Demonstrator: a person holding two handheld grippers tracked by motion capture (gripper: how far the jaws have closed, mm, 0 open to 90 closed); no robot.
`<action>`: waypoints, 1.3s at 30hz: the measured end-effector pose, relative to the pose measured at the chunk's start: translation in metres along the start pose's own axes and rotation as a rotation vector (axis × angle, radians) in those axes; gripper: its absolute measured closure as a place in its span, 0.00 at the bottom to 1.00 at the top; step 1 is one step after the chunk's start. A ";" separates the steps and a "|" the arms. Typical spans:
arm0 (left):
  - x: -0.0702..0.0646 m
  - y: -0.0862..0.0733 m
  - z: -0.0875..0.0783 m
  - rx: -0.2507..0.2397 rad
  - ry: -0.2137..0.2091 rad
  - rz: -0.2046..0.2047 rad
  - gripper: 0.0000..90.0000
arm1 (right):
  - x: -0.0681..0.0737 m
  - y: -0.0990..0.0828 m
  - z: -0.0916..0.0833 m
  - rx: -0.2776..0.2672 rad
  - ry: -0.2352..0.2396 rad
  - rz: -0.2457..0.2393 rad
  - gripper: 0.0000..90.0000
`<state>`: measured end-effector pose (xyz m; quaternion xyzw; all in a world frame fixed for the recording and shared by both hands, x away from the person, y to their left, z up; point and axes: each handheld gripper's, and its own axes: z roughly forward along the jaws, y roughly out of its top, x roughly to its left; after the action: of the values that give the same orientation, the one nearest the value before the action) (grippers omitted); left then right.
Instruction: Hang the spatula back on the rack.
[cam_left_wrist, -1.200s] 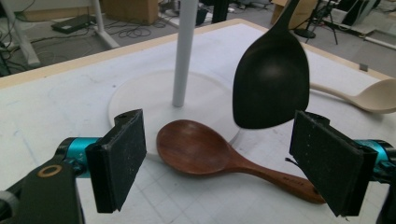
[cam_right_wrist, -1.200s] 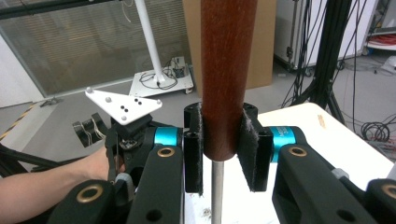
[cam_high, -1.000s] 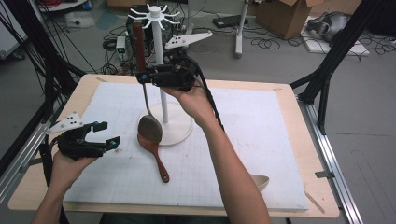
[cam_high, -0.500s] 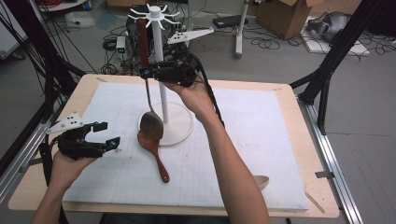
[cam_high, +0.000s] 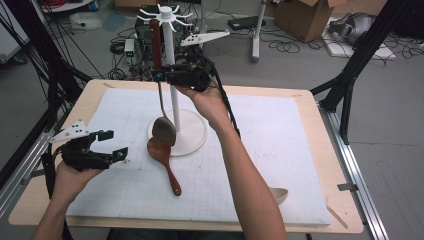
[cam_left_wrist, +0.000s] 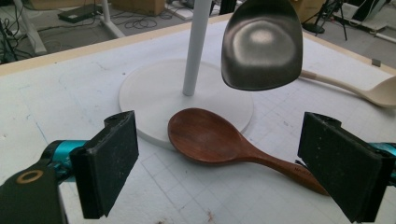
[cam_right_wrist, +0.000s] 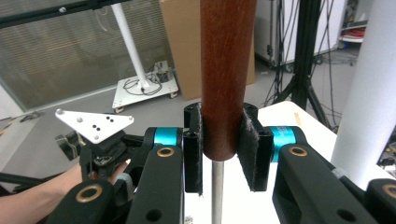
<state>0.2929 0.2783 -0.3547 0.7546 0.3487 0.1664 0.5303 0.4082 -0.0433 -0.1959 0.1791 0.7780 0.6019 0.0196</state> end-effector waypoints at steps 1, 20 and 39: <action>0.000 0.000 0.000 -0.001 0.000 -0.001 0.14 | 0.000 0.000 0.001 -0.003 -0.006 -0.006 0.81; 0.001 0.001 -0.003 -0.010 0.003 -0.002 0.12 | -0.004 -0.001 0.000 -0.014 -0.074 -0.016 0.80; 0.003 0.001 -0.007 -0.015 0.011 -0.009 0.11 | -0.003 -0.001 -0.014 -0.031 -0.118 -0.021 0.71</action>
<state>0.2907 0.2850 -0.3515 0.7482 0.3538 0.1707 0.5347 0.4067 -0.0578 -0.1938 0.2057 0.7679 0.6021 0.0746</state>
